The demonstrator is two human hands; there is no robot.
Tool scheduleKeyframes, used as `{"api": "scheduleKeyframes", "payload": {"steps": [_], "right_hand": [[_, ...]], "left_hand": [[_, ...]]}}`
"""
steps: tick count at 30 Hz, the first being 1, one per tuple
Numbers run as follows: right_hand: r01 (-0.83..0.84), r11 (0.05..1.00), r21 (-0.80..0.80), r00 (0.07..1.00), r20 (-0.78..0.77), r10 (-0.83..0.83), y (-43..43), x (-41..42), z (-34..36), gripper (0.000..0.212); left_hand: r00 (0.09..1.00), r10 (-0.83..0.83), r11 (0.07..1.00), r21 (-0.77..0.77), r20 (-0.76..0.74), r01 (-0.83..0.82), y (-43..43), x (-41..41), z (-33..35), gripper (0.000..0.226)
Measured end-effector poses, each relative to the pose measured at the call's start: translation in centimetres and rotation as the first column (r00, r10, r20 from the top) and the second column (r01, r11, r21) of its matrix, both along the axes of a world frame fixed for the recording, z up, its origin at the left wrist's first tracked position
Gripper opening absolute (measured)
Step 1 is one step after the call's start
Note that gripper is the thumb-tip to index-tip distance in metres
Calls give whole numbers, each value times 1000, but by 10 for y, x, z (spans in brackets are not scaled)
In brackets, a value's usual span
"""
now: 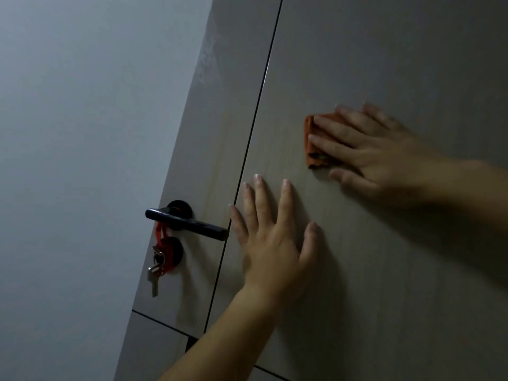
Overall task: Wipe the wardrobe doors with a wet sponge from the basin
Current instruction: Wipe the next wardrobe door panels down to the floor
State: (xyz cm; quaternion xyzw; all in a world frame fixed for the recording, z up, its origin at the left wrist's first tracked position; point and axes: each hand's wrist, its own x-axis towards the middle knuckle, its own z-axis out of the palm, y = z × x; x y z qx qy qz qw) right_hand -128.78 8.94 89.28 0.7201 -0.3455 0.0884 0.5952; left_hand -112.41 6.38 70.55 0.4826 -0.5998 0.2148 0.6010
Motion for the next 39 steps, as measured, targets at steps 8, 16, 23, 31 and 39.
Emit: {"api": "scheduleKeyframes", "payload": {"steps": [8, 16, 23, 31, 39], "right_hand": [[-15, 1000, 24, 994, 113, 12, -8, 72, 29, 76], [-57, 998, 18, 995, 77, 56, -23, 140, 30, 66], [-59, 992, 111, 971, -226, 83, -25, 138, -5, 60], [-65, 988, 137, 918, -381, 114, -30, 188, -11, 56], [-14, 980, 200, 849, -515, 117, -22, 122, 2, 61]], "left_hand": [[1000, 30, 999, 13, -3, -30, 3, 7, -34, 80], [996, 86, 995, -49, -6, -86, -9, -2, -55, 80], [998, 63, 998, -31, 6, -63, -8, 1, -57, 78], [996, 82, 995, -62, -22, -83, -9, -1, -64, 77], [997, 71, 996, -54, -26, -72, -11, 0, -69, 78]]}}
